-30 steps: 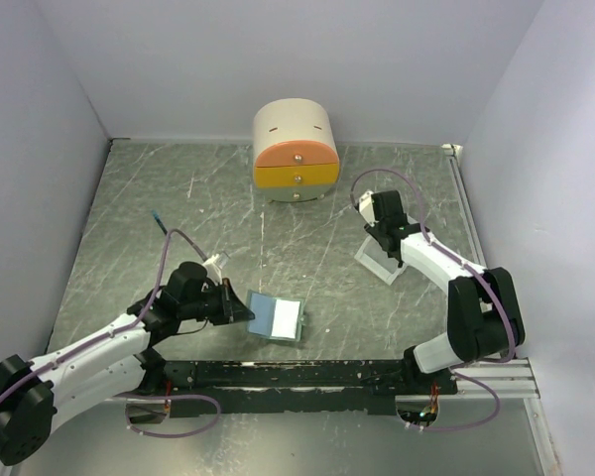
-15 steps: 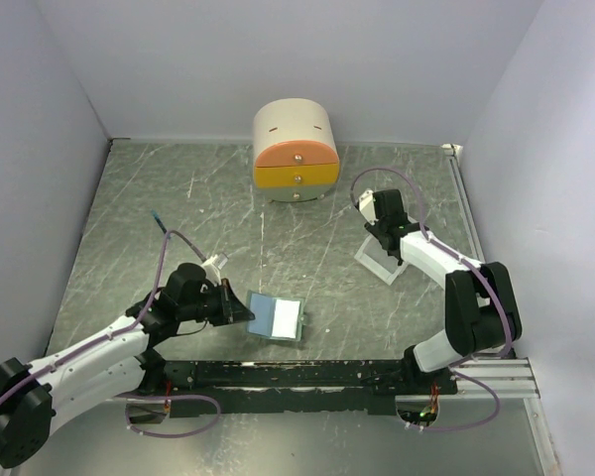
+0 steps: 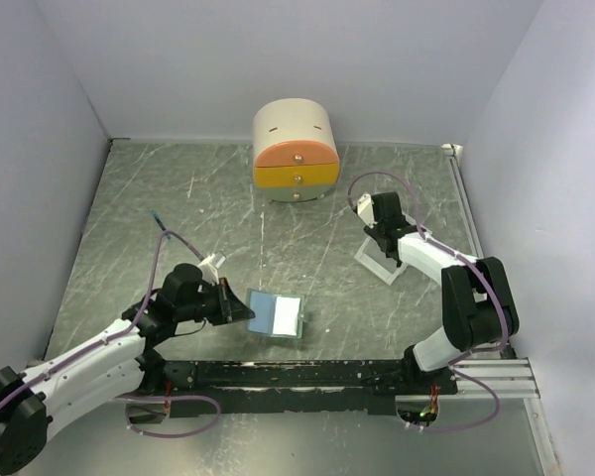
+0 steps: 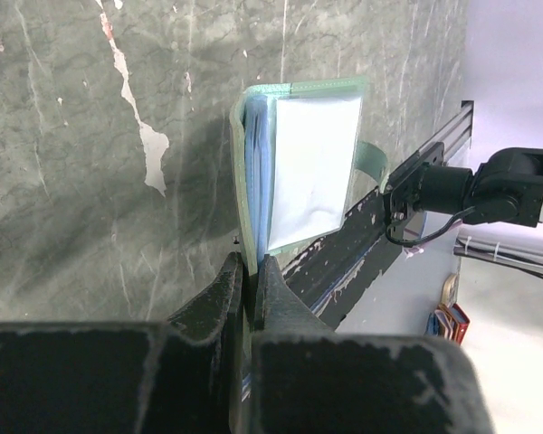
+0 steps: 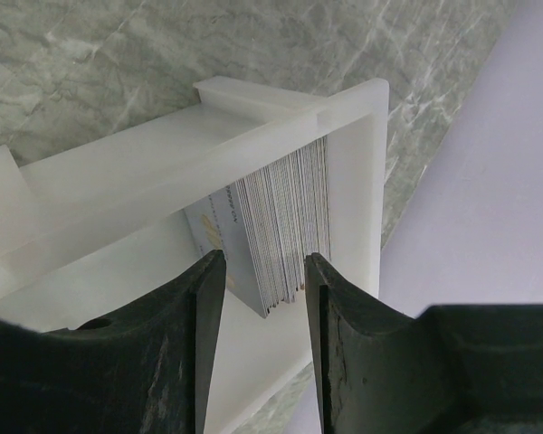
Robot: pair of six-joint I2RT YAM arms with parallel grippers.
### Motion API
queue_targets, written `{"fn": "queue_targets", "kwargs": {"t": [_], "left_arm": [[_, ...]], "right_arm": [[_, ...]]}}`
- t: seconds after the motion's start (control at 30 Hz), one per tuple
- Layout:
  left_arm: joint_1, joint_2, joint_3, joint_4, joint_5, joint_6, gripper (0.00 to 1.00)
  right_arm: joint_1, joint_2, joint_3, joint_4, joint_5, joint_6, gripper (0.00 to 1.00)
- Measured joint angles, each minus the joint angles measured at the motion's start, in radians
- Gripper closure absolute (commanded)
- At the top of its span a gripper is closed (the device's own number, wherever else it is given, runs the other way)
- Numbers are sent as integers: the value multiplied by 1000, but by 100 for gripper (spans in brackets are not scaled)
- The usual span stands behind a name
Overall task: Put the credit cards into the card holder
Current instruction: Pick up the credit card from the storage box.
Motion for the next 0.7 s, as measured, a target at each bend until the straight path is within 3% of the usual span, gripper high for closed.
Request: {"fn": "queue_targets", "kwargs": {"t": [0.7], "left_arm": [[0,-49,0,-40,-2,-2,93]], "right_arm": [[2,40,-24,82,69,-42,67]]}}
